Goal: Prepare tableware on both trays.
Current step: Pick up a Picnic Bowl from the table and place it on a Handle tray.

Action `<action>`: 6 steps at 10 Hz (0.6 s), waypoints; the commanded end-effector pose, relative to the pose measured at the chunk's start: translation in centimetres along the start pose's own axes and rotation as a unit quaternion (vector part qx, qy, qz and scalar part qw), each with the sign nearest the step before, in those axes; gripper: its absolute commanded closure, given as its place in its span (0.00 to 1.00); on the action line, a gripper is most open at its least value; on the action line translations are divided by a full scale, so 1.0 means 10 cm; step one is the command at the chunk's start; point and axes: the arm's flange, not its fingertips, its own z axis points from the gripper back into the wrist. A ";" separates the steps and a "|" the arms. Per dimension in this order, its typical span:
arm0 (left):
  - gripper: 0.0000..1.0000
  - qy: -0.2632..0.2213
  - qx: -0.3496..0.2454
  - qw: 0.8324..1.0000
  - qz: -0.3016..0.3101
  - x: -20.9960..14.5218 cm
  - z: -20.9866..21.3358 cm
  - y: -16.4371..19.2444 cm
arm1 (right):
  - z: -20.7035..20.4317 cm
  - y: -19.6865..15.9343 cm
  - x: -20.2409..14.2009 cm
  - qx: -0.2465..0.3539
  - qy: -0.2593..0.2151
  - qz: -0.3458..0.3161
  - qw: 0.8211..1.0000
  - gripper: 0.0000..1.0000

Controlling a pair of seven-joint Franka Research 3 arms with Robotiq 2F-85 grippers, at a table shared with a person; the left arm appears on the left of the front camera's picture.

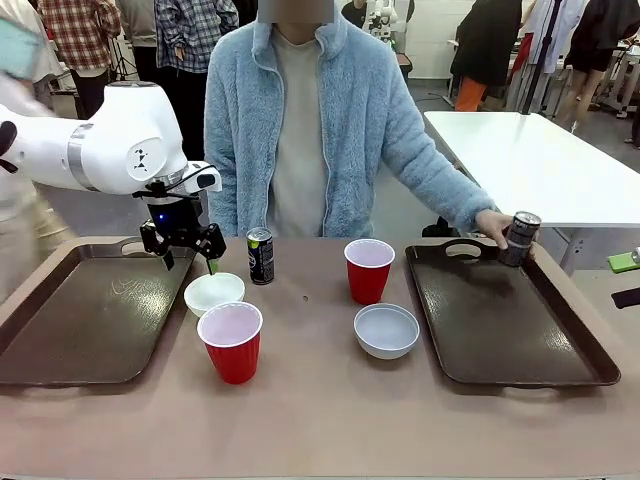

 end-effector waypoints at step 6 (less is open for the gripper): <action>0.00 0.027 -0.014 1.000 -0.005 0.10 -0.19 -0.14 | 0.00 0.00 0.00 0.008 -0.004 0.003 1.000 0.00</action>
